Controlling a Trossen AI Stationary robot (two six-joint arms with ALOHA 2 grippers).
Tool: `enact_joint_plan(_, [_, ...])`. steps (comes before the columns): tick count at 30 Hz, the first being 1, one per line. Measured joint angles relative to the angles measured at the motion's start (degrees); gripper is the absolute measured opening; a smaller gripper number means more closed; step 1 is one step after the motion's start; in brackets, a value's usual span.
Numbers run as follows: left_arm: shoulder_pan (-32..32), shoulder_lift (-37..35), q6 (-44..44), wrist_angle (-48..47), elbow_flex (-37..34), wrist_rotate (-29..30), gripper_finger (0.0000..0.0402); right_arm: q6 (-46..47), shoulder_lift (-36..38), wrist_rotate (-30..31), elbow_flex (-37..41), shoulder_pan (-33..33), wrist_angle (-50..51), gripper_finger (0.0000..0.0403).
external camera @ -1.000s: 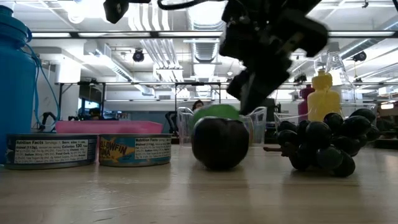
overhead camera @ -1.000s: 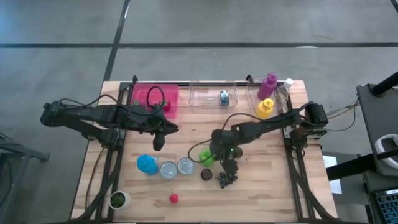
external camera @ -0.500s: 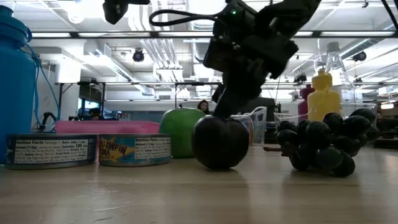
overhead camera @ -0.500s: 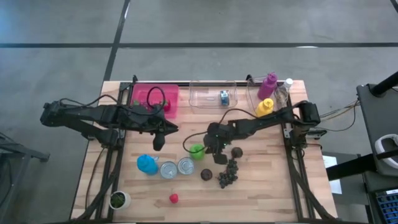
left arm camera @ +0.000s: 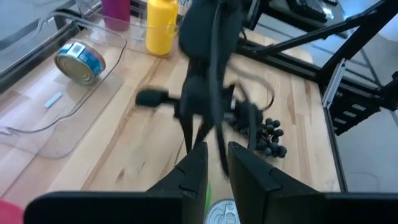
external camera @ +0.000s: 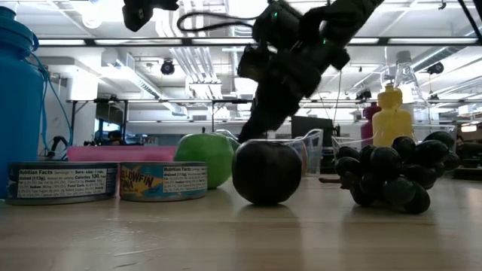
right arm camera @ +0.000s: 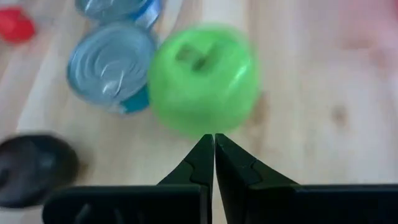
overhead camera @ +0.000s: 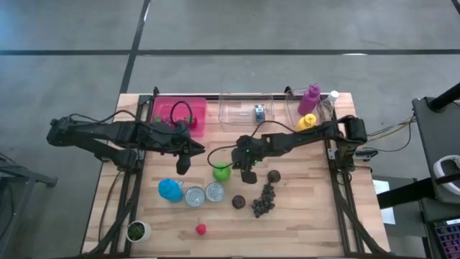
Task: Pick & Place Food Item
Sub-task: Put the green apple into the red transparent bin
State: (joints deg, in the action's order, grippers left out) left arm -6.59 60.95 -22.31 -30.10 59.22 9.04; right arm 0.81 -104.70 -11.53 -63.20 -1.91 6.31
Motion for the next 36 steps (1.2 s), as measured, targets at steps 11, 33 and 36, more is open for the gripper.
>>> enact_joint_plan(11, [0.0, 0.0, 0.8, 0.1, -2.1, 0.0, 0.0067, 2.2, 19.3, 8.0, 1.5, 1.7, 8.4, 0.0013])
enact_joint_plan(33, [-0.1, 16.5, 15.4, 8.5, -5.6, -1.6, 0.0112, 4.6, 40.0, 19.2, 1.6, 12.6, 20.0, 0.0013])
enact_joint_plan(36, [-0.1, 19.7, 16.0, 9.9, -5.6, -1.6, 0.0109, 4.4, 40.8, 19.2, 1.6, 12.6, 21.2, 0.0013])
